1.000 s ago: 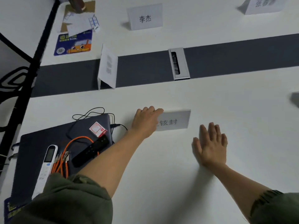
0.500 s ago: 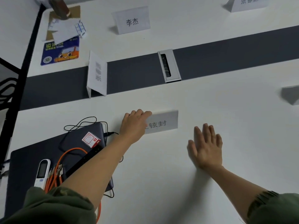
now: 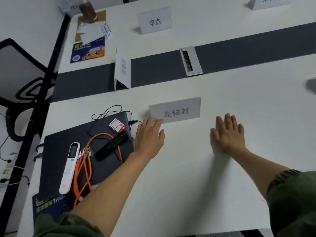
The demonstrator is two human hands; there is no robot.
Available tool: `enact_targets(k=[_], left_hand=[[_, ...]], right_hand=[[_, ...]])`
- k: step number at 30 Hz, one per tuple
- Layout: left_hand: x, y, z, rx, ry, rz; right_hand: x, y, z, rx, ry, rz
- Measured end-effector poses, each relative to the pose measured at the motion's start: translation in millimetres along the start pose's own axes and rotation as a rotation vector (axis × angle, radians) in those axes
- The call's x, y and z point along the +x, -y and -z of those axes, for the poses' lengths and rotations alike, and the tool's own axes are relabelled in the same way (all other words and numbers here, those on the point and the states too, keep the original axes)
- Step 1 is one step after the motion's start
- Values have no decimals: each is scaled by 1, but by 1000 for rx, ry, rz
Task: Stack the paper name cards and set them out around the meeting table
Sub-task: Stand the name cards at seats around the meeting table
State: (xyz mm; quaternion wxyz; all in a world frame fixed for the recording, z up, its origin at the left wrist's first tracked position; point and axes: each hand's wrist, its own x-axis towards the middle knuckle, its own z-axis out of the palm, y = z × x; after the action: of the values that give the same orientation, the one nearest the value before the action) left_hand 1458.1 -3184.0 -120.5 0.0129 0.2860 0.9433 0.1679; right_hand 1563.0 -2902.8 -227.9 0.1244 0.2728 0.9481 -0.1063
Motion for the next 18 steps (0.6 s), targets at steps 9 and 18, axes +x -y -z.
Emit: enact_targets(k=[9, 18], left_hand=[[-171, -21, -3, -41, 407, 300], [-324, -55, -10, 21, 526, 388]], right_hand=[[-155, 20, 3, 184, 114, 180], [-293, -16, -12, 127, 329, 267]])
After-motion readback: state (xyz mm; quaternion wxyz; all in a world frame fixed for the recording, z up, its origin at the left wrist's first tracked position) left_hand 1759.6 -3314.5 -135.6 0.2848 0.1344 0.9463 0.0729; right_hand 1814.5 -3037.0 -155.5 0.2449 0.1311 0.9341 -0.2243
